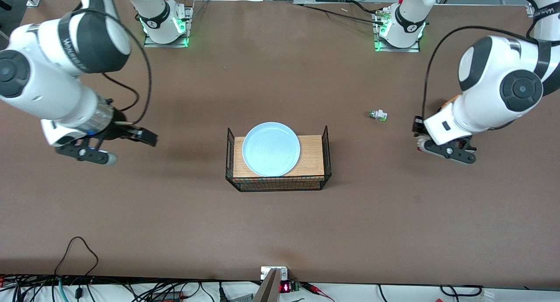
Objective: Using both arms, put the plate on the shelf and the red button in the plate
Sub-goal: 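Carry the red-capped button with the left gripper over the plate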
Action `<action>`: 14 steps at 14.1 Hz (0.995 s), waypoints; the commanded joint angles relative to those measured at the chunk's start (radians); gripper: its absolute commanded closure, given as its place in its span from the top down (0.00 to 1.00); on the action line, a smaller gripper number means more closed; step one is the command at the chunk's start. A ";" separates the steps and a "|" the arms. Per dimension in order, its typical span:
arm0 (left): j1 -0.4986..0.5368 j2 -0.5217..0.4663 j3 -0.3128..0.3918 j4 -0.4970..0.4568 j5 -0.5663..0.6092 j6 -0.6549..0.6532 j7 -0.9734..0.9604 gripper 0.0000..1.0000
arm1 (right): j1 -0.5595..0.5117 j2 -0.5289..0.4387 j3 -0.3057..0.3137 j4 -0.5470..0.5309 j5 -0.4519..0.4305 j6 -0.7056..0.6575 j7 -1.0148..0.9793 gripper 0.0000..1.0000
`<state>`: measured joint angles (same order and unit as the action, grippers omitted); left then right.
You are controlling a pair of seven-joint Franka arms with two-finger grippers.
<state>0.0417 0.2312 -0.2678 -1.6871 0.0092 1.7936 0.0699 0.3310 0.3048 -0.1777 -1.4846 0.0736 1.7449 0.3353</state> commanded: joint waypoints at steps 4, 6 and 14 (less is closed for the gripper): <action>-0.103 0.114 -0.182 0.206 -0.034 -0.039 -0.302 0.05 | -0.190 -0.069 0.017 0.000 -0.055 -0.090 -0.315 1.00; -0.239 0.219 -0.174 0.330 -0.015 -0.016 -0.479 0.05 | -0.227 -0.081 0.018 0.000 -0.060 -0.097 -0.398 1.00; -0.436 0.460 -0.163 0.425 0.136 0.338 -0.663 0.05 | -0.236 -0.141 0.026 0.003 -0.064 -0.194 -0.400 1.00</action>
<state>-0.3538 0.6366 -0.4431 -1.3174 0.0742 2.1088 -0.5704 0.1007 0.1739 -0.1616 -1.4768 0.0266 1.5500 -0.0572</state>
